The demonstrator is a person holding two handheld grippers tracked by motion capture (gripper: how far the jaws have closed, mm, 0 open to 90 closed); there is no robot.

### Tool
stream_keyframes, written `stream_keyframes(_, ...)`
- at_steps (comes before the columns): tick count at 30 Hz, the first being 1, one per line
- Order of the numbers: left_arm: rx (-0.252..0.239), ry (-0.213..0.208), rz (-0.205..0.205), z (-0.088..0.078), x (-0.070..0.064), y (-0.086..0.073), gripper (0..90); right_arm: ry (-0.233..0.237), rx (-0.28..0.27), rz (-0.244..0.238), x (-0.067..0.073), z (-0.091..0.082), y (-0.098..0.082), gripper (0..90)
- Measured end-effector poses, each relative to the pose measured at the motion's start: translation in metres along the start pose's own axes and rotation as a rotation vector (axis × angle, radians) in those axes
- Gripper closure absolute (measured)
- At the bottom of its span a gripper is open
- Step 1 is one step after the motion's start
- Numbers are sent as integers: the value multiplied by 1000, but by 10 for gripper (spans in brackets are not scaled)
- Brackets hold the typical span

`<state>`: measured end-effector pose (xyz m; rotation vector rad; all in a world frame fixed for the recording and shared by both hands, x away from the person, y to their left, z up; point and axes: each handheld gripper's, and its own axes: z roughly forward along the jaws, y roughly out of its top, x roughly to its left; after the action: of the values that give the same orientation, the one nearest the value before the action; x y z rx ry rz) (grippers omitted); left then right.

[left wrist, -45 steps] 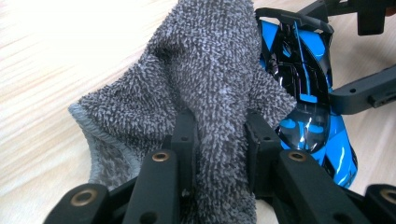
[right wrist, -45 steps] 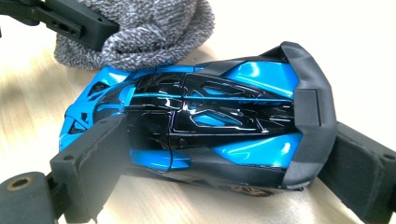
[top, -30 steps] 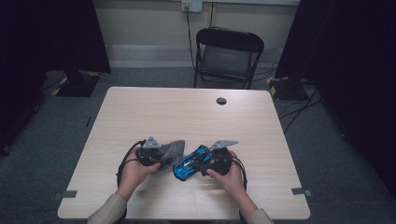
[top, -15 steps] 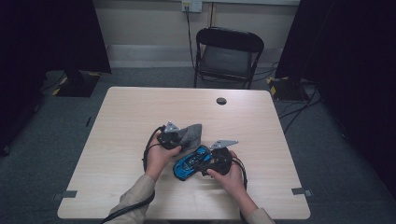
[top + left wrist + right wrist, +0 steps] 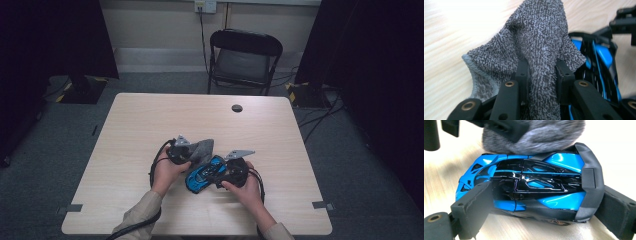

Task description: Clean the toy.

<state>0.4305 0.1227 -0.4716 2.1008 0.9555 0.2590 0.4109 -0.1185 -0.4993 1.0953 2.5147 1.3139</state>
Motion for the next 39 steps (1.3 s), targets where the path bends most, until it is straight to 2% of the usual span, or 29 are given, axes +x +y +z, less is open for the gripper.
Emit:
stream_keyframes(3, 5, -4, 8, -10, 1, -9, 693, -1, 4, -3, 0, 0, 1, 70)
stream_keyframes(5, 8, 8, 24, -16, 1, -13, 693, -3, 6, -6, 0, 0, 1, 70)
stream_keyframes(11, -4, 0, 28, -29, -2, -25, 694, -3, 5, -5, 1, 0, 1, 70)
stream_keyframes(17, -6, 9, 38, -41, -1, -35, 694, -2, 9, -7, 1, 0, 1, 70)
stream_keyframes(21, -7, 2, 31, -46, -1, -39, 695, -2, 7, -7, 1, 0, 1, 70)
stream_keyframes(26, 1, -3, 23, -61, -1, -52, 695, 0, 0, -4, 1, 0, 0, 71)
stream_keyframes(31, 25, 12, 32, -73, 2, -65, 696, -8, 8, -4, 2, 0, 1, 70)
stream_keyframes(33, 24, 13, 24, -77, 3, -70, 696, -7, 8, -1, 3, 0, 1, 70)
stream_keyframes(39, 13, 8, 6, -78, 4, -79, 696, -10, 35, -1, 5, 1, 5, 69)
